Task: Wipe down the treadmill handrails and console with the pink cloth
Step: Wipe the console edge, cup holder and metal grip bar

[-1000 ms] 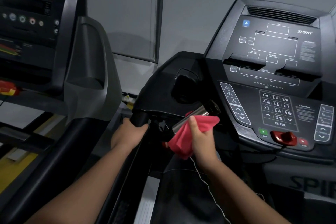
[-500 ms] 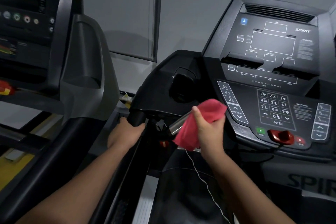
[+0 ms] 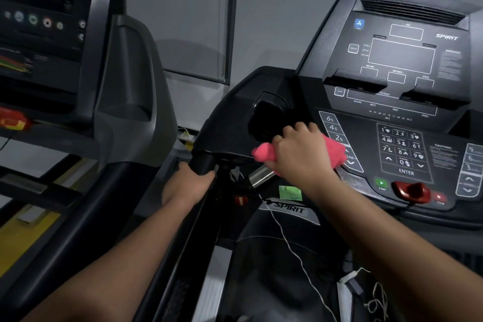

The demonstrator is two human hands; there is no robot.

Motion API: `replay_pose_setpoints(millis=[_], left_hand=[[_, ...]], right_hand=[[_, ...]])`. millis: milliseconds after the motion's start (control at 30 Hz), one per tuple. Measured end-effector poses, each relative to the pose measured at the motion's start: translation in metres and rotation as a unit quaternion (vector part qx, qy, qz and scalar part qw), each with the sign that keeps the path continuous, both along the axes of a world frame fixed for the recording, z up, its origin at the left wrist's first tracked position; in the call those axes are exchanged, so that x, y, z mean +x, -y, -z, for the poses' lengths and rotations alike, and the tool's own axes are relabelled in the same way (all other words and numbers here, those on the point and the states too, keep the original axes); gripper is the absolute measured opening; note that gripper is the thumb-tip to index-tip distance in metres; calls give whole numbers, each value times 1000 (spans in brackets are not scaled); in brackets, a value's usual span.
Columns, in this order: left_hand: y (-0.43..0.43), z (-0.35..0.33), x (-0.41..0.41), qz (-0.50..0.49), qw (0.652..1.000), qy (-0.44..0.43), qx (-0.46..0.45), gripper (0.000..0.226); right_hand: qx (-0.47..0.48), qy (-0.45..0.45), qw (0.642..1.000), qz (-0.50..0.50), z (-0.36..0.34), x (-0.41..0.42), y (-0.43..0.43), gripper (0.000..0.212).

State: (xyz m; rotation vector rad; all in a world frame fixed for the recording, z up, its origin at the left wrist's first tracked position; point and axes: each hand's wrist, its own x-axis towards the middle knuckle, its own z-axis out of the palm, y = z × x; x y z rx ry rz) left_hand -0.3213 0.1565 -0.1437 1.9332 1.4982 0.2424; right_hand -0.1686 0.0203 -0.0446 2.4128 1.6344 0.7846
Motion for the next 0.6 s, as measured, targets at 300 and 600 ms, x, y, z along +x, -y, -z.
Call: replay_pose_setpoints(millis=[300, 600], left_hand=[[-2, 4, -4, -3, 1000, 23, -9, 66], [-4, 3, -7, -9, 997, 61, -36, 65]], right_hand=[[-50, -31, 995, -82, 34, -38, -24, 36], [-328, -99, 936, 76, -9, -17, -56, 24]])
